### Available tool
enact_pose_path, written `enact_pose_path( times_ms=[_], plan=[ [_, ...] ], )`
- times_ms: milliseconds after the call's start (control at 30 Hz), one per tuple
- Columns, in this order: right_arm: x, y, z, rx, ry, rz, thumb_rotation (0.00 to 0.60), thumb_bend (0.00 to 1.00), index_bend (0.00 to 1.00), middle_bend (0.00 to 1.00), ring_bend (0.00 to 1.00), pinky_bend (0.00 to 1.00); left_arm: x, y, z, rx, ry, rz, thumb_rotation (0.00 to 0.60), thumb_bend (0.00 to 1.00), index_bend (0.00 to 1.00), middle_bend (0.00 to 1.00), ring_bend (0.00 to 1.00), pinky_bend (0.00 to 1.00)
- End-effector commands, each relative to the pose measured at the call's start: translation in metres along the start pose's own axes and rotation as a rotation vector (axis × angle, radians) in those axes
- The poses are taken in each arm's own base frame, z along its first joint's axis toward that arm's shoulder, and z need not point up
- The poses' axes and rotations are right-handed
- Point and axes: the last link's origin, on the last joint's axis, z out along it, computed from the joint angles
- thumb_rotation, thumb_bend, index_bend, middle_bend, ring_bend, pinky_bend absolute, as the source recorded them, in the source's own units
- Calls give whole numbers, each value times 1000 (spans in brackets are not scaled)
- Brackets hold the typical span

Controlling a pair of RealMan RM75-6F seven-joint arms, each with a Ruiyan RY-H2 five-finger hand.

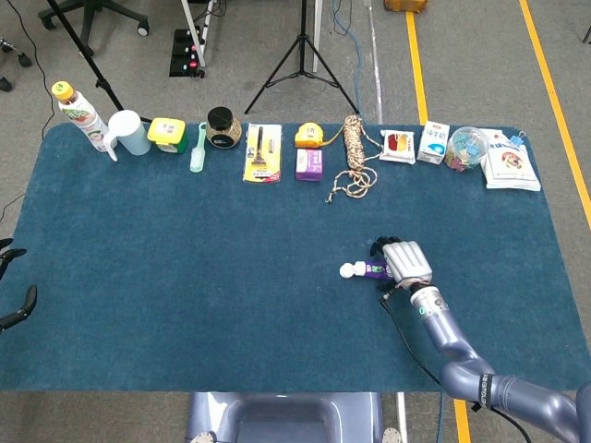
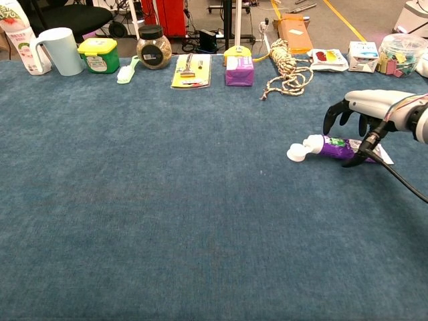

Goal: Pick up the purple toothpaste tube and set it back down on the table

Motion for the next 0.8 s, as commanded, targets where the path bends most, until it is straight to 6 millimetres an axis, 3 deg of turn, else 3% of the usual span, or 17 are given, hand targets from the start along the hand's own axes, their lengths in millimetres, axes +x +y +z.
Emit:
enact_pose_path(
  times_ms=[33, 433, 600, 800],
  plan=[
    [1, -2, 3, -3, -8, -7, 600, 76, 395, 264, 255, 403, 0, -1, 0, 2, 1, -1, 422, 415, 216, 173, 169, 212],
    [3, -3, 6, -19, -26, 8, 600, 132, 470, 264, 260, 403, -1, -3, -1, 10, 0, -3, 421, 415, 216, 173, 169, 211],
    [3, -3, 7, -21, -35, 8, 600, 150, 450, 255, 260, 403, -1, -3, -1, 8, 0, -2, 420, 415, 217, 173, 169, 212],
    [4, -1, 9, -24, -50, 28, 600, 246, 417, 247, 260, 407, -1, -3, -1, 11, -1, 0, 422, 415, 216, 173, 169, 211]
  ],
)
